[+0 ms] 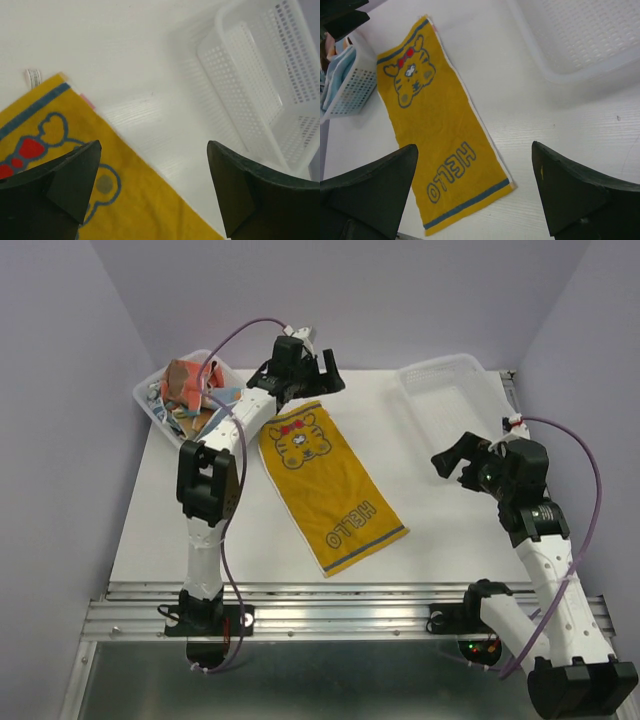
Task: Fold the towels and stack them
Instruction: Move the towel to the center of the board
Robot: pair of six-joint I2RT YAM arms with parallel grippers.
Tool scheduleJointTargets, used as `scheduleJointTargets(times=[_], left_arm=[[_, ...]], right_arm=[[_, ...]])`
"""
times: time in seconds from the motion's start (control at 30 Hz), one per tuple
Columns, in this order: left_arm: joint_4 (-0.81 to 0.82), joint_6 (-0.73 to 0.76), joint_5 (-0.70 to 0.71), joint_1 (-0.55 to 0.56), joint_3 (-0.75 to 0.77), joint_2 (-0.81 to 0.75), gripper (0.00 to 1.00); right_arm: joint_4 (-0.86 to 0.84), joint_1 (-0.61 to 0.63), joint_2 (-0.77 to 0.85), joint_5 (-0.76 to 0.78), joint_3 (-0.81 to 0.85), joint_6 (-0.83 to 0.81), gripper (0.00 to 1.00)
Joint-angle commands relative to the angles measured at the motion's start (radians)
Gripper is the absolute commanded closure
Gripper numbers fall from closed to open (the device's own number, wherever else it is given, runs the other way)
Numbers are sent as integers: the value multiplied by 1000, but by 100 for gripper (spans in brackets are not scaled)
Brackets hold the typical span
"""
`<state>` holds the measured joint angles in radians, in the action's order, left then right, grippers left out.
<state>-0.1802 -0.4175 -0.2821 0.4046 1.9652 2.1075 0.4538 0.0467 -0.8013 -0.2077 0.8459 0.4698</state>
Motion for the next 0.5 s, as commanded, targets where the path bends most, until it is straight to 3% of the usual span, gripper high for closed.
scheduleJointTargets(times=[0.0,0.07,0.1,0.13,0.27,0.47], left_arm=[[11,65,32,26,-1,-206,1],[56,52,78,40,-164,-276,1],[105,33,118,57,-309,-408,1],[105,22,144,71,-384,-409,1],[240,-47,250,167,-760,-704,1],[257,-230,366,359,-1210,-938,1]], right_arm=[[-21,7,-12,-70,-31,-26,0],[-14,47,-45,-67,-47,-25,0],[-15,103,-70,-12,-60,-19,0],[-14,139,-87,-12,-65,-19,0],[9,344,-171,201,-68,51,0],[37,410,-262,330,-131,112,0]])
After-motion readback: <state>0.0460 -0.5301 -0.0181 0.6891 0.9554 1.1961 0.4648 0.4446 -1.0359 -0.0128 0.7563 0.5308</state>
